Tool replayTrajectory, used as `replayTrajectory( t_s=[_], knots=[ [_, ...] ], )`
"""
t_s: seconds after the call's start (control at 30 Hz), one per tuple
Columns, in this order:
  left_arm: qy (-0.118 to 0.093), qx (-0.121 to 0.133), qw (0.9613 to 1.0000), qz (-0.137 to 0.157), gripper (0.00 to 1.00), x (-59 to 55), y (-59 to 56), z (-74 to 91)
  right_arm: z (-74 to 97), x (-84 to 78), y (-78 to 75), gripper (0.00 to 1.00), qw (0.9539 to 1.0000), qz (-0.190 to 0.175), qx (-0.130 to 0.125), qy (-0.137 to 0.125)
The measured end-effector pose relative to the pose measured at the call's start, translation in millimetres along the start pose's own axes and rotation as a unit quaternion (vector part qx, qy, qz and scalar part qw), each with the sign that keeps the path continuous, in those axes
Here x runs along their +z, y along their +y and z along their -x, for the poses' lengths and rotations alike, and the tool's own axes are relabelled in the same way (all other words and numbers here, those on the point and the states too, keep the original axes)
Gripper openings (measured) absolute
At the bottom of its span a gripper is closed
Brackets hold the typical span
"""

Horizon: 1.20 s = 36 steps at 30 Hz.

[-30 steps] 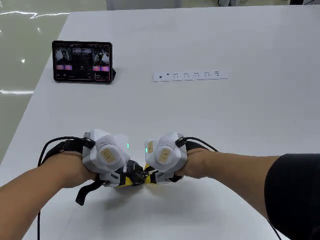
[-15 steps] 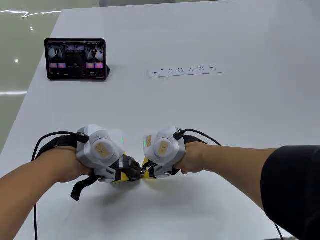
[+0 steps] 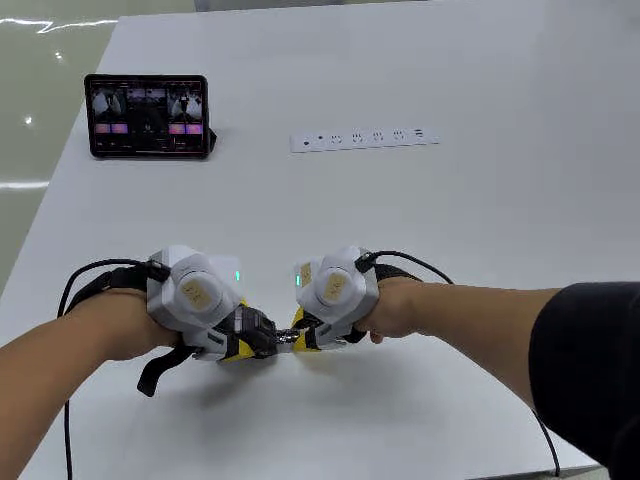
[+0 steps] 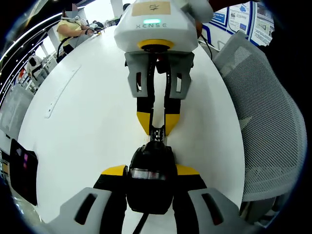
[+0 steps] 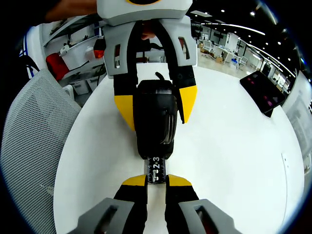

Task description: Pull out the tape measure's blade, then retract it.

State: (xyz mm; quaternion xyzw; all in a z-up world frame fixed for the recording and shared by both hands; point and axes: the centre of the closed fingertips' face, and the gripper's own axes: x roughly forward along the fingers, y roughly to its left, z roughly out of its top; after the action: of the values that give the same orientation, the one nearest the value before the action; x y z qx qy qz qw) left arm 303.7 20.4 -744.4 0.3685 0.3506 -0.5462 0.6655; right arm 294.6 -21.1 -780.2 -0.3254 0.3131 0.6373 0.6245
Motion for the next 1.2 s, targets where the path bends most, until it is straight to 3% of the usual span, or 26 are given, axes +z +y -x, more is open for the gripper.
replayTrajectory(
  t_s=[1.2],
  knots=[
    [-0.004, 0.002, 1.0, 0.002, 0.31, -0.1, 0.3, -0.3, 18.3, -26.0, 0.6, 0.09, 0.9995, -0.029, -0.005, 0.012]
  ],
)
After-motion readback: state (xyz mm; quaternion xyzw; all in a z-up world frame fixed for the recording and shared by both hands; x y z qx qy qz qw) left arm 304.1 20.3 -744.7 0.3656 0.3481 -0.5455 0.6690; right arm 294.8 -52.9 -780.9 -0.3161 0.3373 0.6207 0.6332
